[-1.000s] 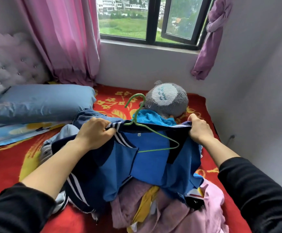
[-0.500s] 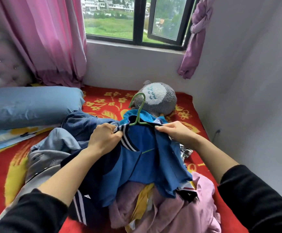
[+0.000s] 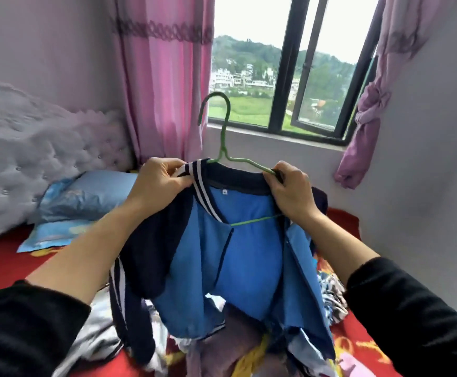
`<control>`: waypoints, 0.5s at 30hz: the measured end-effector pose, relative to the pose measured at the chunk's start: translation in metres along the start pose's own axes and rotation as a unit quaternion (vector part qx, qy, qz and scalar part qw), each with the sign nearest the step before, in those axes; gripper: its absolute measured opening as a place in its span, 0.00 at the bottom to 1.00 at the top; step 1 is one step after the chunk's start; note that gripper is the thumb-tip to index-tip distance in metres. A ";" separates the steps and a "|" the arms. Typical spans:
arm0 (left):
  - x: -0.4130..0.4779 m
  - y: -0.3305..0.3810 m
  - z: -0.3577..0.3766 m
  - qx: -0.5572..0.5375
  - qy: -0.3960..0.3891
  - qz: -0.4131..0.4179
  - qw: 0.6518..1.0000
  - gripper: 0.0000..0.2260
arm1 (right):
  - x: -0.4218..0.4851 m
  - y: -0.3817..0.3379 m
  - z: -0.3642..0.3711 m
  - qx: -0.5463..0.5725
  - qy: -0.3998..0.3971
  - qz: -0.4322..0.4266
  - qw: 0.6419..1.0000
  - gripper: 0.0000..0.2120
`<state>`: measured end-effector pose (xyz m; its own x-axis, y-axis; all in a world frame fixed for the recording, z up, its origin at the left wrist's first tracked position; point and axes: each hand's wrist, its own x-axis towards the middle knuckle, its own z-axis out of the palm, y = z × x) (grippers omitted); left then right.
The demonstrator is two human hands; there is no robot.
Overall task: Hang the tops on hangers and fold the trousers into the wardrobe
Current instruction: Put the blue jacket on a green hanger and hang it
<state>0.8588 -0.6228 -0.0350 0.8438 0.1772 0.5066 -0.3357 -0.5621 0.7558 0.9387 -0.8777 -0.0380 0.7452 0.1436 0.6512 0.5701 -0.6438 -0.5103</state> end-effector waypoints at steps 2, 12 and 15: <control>-0.004 0.018 -0.027 0.025 0.037 0.009 0.999 0.03 | 0.017 -0.025 -0.009 0.023 0.000 -0.021 1.000 0.12; -0.068 0.114 -0.143 0.071 0.298 0.080 0.949 0.07 | 0.048 -0.157 -0.042 0.072 0.059 -0.212 0.973 0.13; -0.094 0.119 -0.181 0.120 0.356 0.057 0.925 0.14 | 0.032 -0.186 -0.031 -0.002 0.106 -0.228 0.968 0.15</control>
<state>0.6639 -0.5604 0.0825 0.2909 0.5451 0.7863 -0.2306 -0.7577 0.6105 0.8456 -0.7771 0.0947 0.3282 0.2558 0.9093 0.8209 -0.5536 -0.1405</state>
